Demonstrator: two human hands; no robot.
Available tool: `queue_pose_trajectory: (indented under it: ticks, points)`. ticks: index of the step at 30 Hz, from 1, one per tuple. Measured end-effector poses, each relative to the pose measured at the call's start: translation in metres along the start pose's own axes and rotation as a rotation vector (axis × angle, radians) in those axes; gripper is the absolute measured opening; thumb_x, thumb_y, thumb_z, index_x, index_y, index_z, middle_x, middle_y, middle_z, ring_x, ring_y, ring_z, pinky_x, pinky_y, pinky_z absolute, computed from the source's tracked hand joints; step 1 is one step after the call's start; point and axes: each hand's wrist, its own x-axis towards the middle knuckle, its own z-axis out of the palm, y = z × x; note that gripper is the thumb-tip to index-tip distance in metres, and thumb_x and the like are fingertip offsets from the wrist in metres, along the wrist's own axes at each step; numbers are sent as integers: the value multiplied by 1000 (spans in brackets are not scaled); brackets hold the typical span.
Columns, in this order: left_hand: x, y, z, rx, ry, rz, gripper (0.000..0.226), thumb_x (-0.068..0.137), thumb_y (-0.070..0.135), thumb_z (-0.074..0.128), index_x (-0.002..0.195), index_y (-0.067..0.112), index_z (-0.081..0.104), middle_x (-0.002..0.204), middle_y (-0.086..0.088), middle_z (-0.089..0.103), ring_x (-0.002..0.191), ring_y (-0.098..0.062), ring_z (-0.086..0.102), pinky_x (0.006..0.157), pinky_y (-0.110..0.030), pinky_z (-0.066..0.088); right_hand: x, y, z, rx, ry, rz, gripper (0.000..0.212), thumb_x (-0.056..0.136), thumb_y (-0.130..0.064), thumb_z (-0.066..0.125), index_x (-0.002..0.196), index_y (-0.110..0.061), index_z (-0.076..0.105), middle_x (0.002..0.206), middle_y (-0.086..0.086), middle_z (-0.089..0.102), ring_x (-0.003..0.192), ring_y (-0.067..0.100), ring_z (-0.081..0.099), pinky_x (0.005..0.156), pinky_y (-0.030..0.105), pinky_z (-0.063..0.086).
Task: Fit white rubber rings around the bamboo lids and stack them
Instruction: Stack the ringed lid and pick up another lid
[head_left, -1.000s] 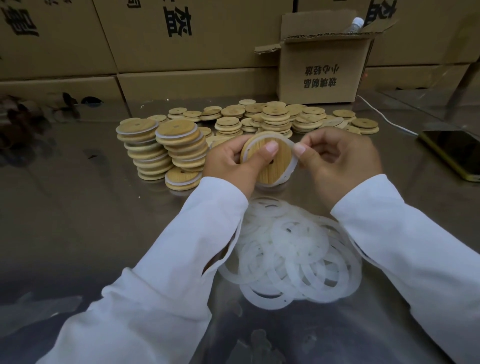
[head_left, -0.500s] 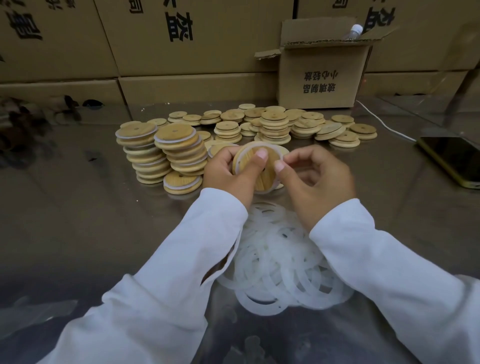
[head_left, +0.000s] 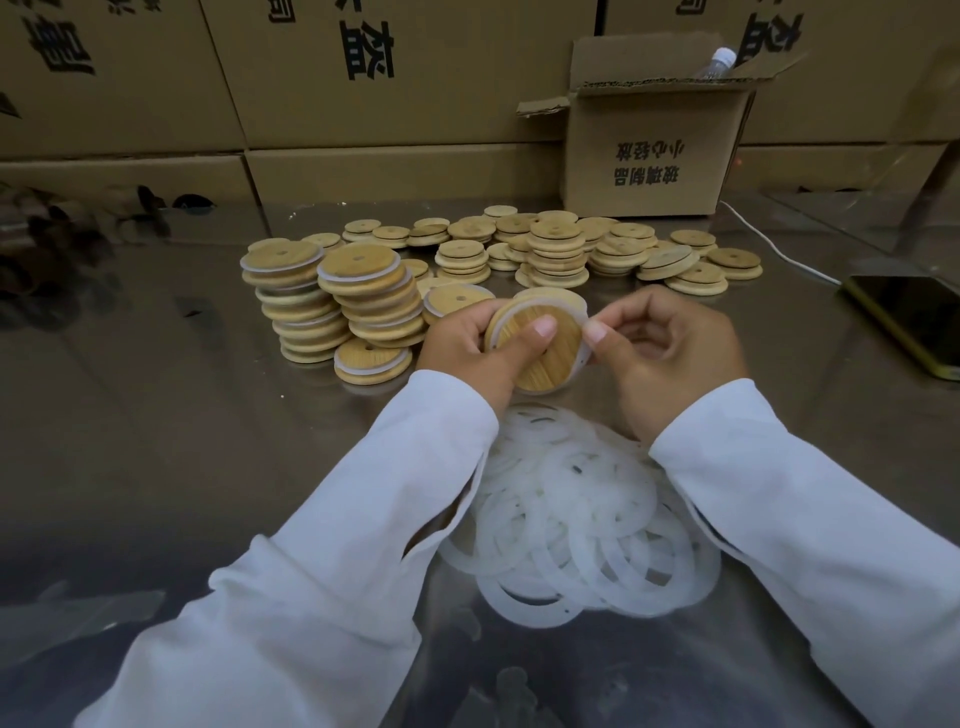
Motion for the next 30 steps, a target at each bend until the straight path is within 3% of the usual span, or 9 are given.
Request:
queue_pose_trajectory:
  ticks: [4, 9, 13, 19, 24, 27, 30]
  points:
    - [2, -2, -1, -89, -11, -52, 16, 83, 15, 65, 74, 27, 69, 67, 9, 69, 75, -17, 65, 83, -43, 53, 2, -1, -2, 18, -11, -28, 30, 79, -4, 67, 62, -28, 58, 64, -12, 63, 68, 11, 62, 69, 20, 51]
    - [3, -2, -1, -126, -26, -34, 13, 84, 13, 63, 81, 25, 68, 68, 8, 70, 73, -12, 66, 81, -39, 54, 3, -3, -4, 119, -64, -32, 25, 78, -1, 69, 66, -22, 63, 58, -16, 65, 61, -1, 61, 62, 9, 47]
    - [2, -1, 0, -197, -27, -38, 10, 83, 13, 63, 84, 21, 68, 81, -3, 70, 87, -25, 65, 87, -46, 52, 4, -6, -7, 185, -86, 9, 20, 78, -4, 70, 68, -21, 65, 58, -18, 66, 62, -2, 62, 63, 8, 47]
    - [3, -2, 0, -308, -46, -82, 10, 84, 13, 61, 81, 18, 69, 76, -3, 71, 78, -21, 68, 72, -37, 58, 0, -5, -4, 242, -95, 83, 12, 77, -9, 71, 78, -20, 67, 72, -4, 68, 65, 3, 64, 63, 10, 49]
    - [2, -4, 3, -362, -41, -106, 6, 79, 11, 65, 84, 15, 66, 72, -2, 71, 75, -19, 69, 66, -36, 59, -2, -1, -3, 156, -25, 31, 15, 75, -12, 74, 73, -26, 69, 71, -11, 70, 70, 8, 69, 68, 16, 53]
    - [1, -4, 3, -353, -56, -93, 14, 71, 16, 68, 84, 15, 65, 70, 1, 71, 71, -16, 69, 59, -29, 56, -1, 1, -3, 161, -22, 42, 19, 75, -10, 74, 72, -28, 69, 70, -11, 71, 71, 8, 69, 69, 17, 53]
    - [1, -4, 3, -329, -53, -79, 9, 78, 10, 66, 83, 16, 65, 68, 3, 70, 70, -15, 68, 58, -27, 55, 0, 1, -4, 160, -71, 38, 24, 77, -7, 71, 83, -31, 68, 76, -10, 72, 76, 6, 68, 76, 19, 54]
